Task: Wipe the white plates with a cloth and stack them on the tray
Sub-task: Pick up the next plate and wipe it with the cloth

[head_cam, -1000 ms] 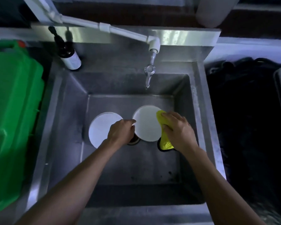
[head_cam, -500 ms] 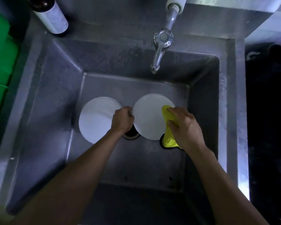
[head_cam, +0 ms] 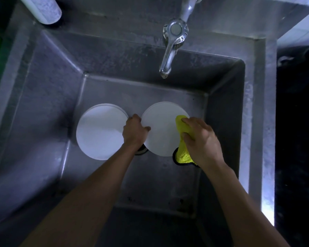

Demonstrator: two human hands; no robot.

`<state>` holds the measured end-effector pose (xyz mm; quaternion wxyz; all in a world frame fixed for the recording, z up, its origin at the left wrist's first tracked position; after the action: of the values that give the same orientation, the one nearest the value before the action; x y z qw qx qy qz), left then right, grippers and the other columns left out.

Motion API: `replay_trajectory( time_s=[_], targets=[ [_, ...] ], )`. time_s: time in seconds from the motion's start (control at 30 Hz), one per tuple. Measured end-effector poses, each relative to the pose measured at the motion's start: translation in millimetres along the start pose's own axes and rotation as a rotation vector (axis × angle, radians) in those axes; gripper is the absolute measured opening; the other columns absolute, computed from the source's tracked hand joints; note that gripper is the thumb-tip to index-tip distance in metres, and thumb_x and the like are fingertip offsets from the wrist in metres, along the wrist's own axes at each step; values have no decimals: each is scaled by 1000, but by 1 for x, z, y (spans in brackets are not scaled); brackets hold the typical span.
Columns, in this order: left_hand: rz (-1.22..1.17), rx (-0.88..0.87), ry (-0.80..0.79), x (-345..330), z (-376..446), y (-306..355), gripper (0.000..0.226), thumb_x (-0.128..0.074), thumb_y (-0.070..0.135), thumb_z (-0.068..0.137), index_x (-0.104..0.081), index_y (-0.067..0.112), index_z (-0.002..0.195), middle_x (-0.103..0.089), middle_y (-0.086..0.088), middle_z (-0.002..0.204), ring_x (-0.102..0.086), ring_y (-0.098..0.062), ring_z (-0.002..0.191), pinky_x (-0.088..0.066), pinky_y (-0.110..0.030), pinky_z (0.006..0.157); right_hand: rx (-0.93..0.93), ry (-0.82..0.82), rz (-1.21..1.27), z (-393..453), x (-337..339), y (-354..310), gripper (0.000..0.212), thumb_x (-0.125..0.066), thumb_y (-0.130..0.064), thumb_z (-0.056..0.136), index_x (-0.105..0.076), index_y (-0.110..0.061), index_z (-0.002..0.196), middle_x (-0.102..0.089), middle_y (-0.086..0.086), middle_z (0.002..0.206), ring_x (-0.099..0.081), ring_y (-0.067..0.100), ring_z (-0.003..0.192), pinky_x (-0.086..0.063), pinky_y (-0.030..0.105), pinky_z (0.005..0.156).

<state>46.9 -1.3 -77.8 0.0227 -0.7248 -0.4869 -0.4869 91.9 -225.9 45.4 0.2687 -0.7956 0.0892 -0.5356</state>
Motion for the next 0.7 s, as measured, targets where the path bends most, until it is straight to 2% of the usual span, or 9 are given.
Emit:
replay_trajectory(
  time_s=[0.07,0.2,0.27,0.4,0.7],
  targets=[
    [17,12,-18,-2,1,-2,40,-79,29,83,-56,8,109,-63,-12,114,-63,-36,102,-54,-44,83,-1,2,8,-1,1,2,46,-63,-14,93,-56,-22,138,-56,0,138,-56,33,119,-54,49,91],
    [-20,46,11,2,2,-10,22,-69,16,88,-60,8,107,-65,-11,113,-64,-34,103,-52,-38,81,-9,7,11,-2,2,4,46,-63,-13,93,-56,-21,138,-56,1,137,-56,32,119,-54,47,91],
    [26,22,19,4,0,-8,25,-68,19,89,-59,7,109,-65,-12,113,-64,-35,103,-53,-41,83,-9,3,14,-5,2,4,46,-63,-12,93,-57,-21,138,-56,2,137,-56,32,119,-54,47,91],
    [152,-23,-19,-2,-2,2,48,-75,39,87,-55,6,115,-64,-15,119,-63,-39,106,-53,-44,84,-3,4,9,-11,0,5,46,-63,-11,92,-57,-20,137,-57,2,136,-57,32,118,-55,46,89],
    [115,5,-62,-6,5,-6,39,-76,39,84,-62,11,108,-68,-12,112,-65,-35,101,-54,-41,81,-17,-11,-6,-13,-7,5,47,-62,-14,93,-55,-23,139,-54,-1,139,-55,31,120,-54,47,91]
  ],
)
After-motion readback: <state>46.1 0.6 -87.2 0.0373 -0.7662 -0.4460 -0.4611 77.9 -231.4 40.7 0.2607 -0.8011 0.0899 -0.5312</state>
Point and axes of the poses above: each hand's wrist, its own z-axis towards the middle knuckle, its own x-axis out of the back of the hand, y = z × x, the point moved 8 cm from there along z, towards the middle knuckle
